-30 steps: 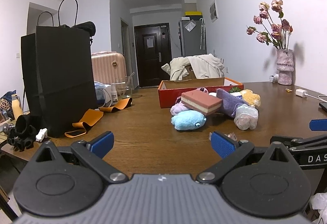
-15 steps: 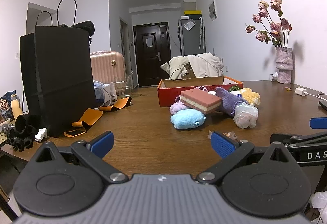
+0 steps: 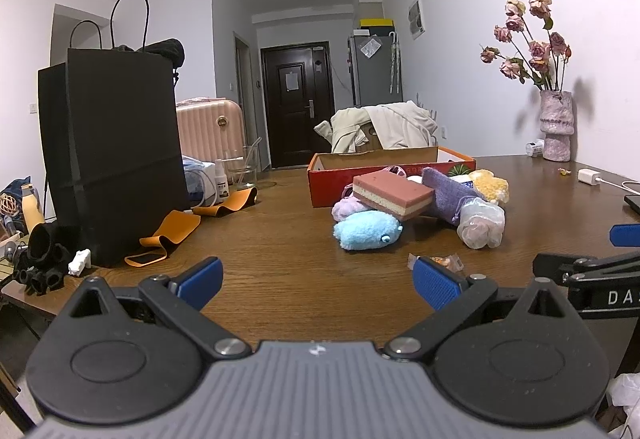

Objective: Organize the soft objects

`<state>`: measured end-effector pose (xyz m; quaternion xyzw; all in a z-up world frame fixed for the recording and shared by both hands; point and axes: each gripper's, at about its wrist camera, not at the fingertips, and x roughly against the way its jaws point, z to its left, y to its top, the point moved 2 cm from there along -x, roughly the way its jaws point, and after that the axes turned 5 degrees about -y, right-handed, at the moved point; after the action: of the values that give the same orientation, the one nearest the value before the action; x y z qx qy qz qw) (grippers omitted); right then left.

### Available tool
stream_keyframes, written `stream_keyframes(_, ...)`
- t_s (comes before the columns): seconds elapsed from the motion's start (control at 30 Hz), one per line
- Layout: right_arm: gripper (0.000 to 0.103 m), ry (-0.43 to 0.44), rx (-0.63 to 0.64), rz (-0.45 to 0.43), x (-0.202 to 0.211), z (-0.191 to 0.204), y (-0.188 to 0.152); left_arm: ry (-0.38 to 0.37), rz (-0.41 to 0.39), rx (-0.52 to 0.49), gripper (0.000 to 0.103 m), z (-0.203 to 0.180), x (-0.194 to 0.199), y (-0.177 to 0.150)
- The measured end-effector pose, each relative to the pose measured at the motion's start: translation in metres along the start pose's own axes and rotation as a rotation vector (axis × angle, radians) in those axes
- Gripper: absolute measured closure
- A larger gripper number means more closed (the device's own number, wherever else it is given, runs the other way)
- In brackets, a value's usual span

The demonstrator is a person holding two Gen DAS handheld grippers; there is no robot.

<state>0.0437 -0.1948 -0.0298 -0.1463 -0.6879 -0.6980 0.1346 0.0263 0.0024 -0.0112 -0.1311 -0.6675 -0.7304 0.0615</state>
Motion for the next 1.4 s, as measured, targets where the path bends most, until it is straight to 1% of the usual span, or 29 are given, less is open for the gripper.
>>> stream_keyframes(0.33, 0.0, 0.002, -0.021, -0.01, -0.006, -0.002, 0.001, 0.01, 0.023, 0.019, 0.0, 0.007, -0.008, -0.002)
stream_keyframes(0.57, 0.0, -0.006, -0.064, 0.008, -0.027, -0.009, 0.003, 0.0, 0.101, 0.1, 0.0, 0.019, -0.033, 0.002)
stream_keyframes(0.67, 0.0, -0.001, -0.071, 0.021, -0.037, -0.01, 0.004, 0.005, 0.129, 0.099, 0.0, 0.02, -0.043, 0.003)
stream_keyframes(0.87, 0.0, 0.012, -0.087, 0.021, -0.051, -0.014, 0.009, 0.001, 0.159, 0.084, 0.0, 0.018, -0.059, 0.006)
stream_keyframes(1.07, 0.0, 0.052, -0.102, -0.024, -0.057, -0.018, 0.016, -0.018, 0.144, 0.046, 0.0, 0.012, -0.072, 0.015)
stream_keyframes(1.2, 0.0, 0.087, -0.126, -0.049, -0.069, -0.024, 0.024, -0.033, 0.119, 0.018, 0.0, 0.01, -0.089, 0.022)
stream_keyframes(1.3, 0.0, 0.089, -0.108, -0.041, -0.088, -0.024, 0.032, -0.012, 0.126, -0.006, 0.0, 0.009, -0.112, 0.029)
stream_keyframes(1.4, 0.0, 0.16, -0.099, -0.034, -0.111, -0.021, 0.038, -0.048, 0.154, 0.016, 0.0, 0.014, -0.14, 0.038)
